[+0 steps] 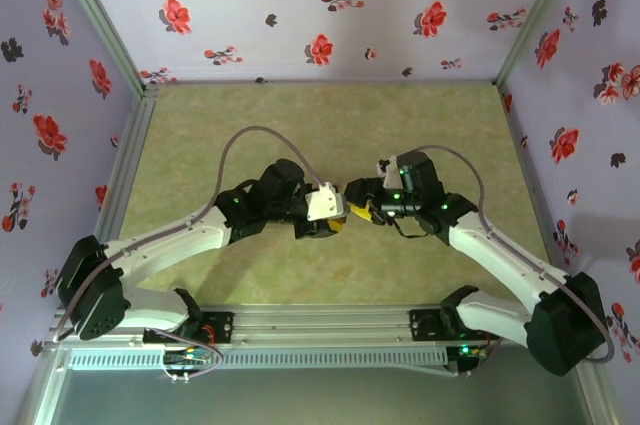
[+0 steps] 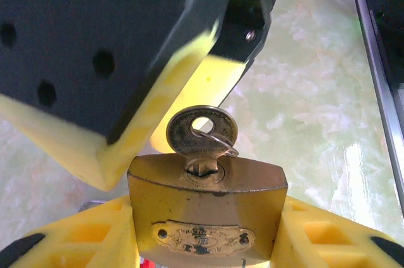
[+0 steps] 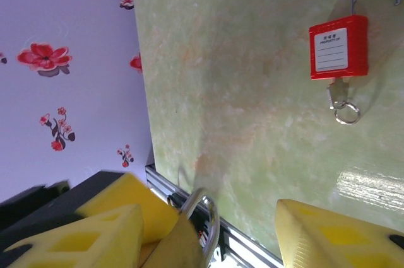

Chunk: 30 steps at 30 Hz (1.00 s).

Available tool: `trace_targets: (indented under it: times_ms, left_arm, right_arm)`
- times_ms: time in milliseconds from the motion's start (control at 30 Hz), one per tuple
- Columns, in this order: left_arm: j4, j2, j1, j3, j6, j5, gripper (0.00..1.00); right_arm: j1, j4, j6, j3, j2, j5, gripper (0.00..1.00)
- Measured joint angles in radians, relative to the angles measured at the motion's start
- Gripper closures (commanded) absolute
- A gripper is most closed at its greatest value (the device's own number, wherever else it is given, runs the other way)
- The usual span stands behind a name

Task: Unlock with the key

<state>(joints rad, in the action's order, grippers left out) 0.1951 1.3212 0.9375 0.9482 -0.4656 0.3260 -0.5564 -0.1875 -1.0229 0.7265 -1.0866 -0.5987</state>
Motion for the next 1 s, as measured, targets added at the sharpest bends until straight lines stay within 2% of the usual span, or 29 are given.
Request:
trace_targets:
  times_ms: [233,500,567,667,767,800,900,967,1000]
  left_arm:
    - [0.023,0.041,-0.002,0.011,-0.003,0.000,1.00]
    - [0.028,0.041,-0.002,0.027,-0.007,0.000,1.00]
    - [0.028,0.041,-0.002,0.032,-0.008,0.000,1.00]
    - [0.042,0.046,-0.002,0.033,-0.011,0.001,1.00]
    - [0.054,0.051,-0.002,0.033,-0.016,0.000,1.00]
    - [0.056,0.053,-0.002,0.033,-0.016,0.000,0.96]
    - [0.059,0.054,-0.002,0.033,-0.019,-0.001,0.76]
    - [0.056,0.054,-0.002,0.033,-0.019,-0.003,0.47]
    - [0.052,0.054,-0.002,0.033,-0.016,-0.008,0.36]
  right_arm:
    - [-0.008,-0.005,0.011,-0.004,0.040,-0.020,0.43]
    - [-0.076,-0.021,0.029,-0.004,-0.010,-0.030,0.53]
    - [-0.090,-0.019,0.029,-0.004,-0.024,-0.031,0.59]
    - [-0.099,-0.006,0.032,-0.002,-0.031,-0.033,0.76]
    - [-0.103,-0.012,0.042,0.000,-0.040,-0.026,0.89]
    - [-0.103,-0.013,0.047,0.000,-0.042,-0.024,0.92]
    - [-0.103,-0.019,0.055,0.001,-0.042,-0.024,0.98]
    - [-0.103,-0.020,0.055,0.002,-0.042,-0.021,1.00]
    - [-0.103,-0.019,0.055,0.003,-0.042,-0.020,1.00]
